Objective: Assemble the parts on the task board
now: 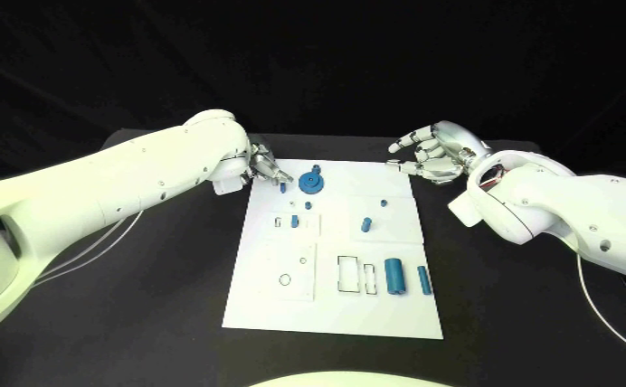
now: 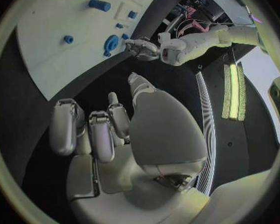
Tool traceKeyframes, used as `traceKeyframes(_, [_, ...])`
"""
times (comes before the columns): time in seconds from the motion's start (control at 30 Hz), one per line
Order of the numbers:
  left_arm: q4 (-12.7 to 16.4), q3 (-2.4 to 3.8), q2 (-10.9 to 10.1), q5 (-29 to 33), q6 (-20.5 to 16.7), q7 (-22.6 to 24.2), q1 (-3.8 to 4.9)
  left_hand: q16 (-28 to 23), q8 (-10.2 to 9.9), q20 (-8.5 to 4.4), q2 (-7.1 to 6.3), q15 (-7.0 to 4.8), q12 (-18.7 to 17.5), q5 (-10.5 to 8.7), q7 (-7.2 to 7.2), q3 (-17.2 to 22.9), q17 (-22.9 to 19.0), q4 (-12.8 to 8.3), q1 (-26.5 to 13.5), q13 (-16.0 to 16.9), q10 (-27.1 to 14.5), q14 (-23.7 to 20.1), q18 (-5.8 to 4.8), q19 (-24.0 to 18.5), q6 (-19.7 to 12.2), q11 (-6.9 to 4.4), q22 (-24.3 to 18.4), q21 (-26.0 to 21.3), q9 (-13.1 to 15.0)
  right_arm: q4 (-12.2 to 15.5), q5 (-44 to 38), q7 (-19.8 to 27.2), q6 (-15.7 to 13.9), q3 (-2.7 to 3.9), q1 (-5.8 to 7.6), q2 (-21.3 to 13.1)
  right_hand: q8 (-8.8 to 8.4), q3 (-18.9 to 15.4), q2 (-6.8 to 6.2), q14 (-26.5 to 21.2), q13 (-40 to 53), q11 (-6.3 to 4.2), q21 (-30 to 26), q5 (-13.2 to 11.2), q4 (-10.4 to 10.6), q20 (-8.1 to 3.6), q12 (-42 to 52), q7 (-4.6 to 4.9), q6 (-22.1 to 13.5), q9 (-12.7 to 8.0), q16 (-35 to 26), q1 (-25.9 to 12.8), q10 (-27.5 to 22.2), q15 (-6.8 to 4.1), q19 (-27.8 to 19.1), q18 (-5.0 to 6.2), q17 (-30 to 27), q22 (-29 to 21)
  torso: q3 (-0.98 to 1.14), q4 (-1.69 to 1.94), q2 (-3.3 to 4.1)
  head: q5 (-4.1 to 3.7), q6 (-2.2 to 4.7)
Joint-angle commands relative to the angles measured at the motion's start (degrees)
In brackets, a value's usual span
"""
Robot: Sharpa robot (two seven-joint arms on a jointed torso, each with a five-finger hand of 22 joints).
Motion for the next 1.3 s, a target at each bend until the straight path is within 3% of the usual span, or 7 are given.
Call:
traceKeyframes(0.03, [-0.1,-0.06,0.2,0.6,1.9,0.8,0.06,0.1,-0.2,0.22,0.35,0.27,0.4,-0.38,0.16,-0.3,12.7,-0.2,0.6,0.2,0.1,5.3,0.15,0.0,0.5,0.34,0.1,0.0,-0.1,0.0,-0.1,0.7,0.6,0.00,-0.03,0.1,0.14,0.1,0.16,4.3,0.0,-0.33,-0.2,-0.1,0.1,-0.08,-0.2,-0.05,0.1,0.1,-0.2,-0.3,0.1,-0.33,-0.4,0.95,7.6,2.5,-0.02,-0.04,0.02,0.03,0.05])
traceKeyframes(0.47, [-0.4,-0.39,0.5,0.9,2.0,1.0,0.05,0.2,-0.4,0.29,1.27,0.20,0.7,-0.24,0.02,-0.1,12.9,-0.3,2.5,0.4,0.2,5.3,0.15,0.0,1.1,0.22,0.3,0.1,-0.5,0.0,-0.1,0.6,0.6,0.00,-0.03,0.1,0.12,0.2,0.23,4.3,0.0,-0.34,-0.3,0.0,0.1,-0.10,-0.2,-0.06,0.1,0.0,-0.2,-0.3,0.2,-0.34,-0.4,0.96,7.6,2.5,0.00,-0.05,0.03,0.00,0.01])
traceKeyframes(0.93, [-0.6,-0.51,0.6,2.3,2.2,2.0,0.05,0.4,0.8,-0.25,4.69,-0.50,1.2,-0.22,-1.04,3.2,13.3,-1.5,10.8,0.7,0.4,5.5,0.08,0.2,2.4,-0.68,0.9,0.3,0.2,-0.1,-0.1,0.6,0.7,0.00,-0.03,0.2,0.13,0.2,0.30,4.3,0.0,-0.35,-0.3,0.0,0.1,-0.10,-0.2,-0.06,0.1,0.0,-0.2,-0.3,0.2,-0.35,-0.3,0.95,7.5,2.5,0.01,-0.03,0.03,-0.06,-0.06])
traceKeyframes(1.13, [-0.6,-0.53,0.4,3.5,2.1,2.4,0.05,0.5,2.3,-0.59,5.48,-0.78,1.0,-0.16,-1.29,8.4,13.5,-3.7,15.3,0.5,0.7,5.6,0.01,0.3,1.6,-1.04,1.2,0.5,2.3,-0.1,-0.1,0.6,0.7,0.00,-0.03,0.2,0.13,0.2,0.30,4.3,0.0,-0.35,-0.3,0.0,0.1,-0.10,-0.2,-0.06,0.1,0.0,-0.2,-0.3,0.2,-0.35,-0.3,0.95,7.5,2.5,0.02,-0.01,0.04,-0.07,-0.08])
traceKeyframes(1.3, [-0.5,-0.53,0.1,4.1,1.8,2.5,0.04,0.5,3.4,-0.47,4.43,-0.63,0.9,-0.16,-1.09,13.0,13.5,-4.8,15.5,0.3,0.8,5.6,0.00,0.2,1.0,-0.82,1.4,0.5,3.8,-0.2,-0.1,0.7,0.7,0.00,-0.03,0.2,0.13,0.2,0.30,4.3,0.0,-0.35,-0.3,0.0,0.1,-0.10,-0.2,-0.06,0.1,0.0,-0.2,-0.3,0.2,-0.35,-0.3,0.95,7.5,2.5,0.02,0.00,-0.01,-0.01,-0.12])
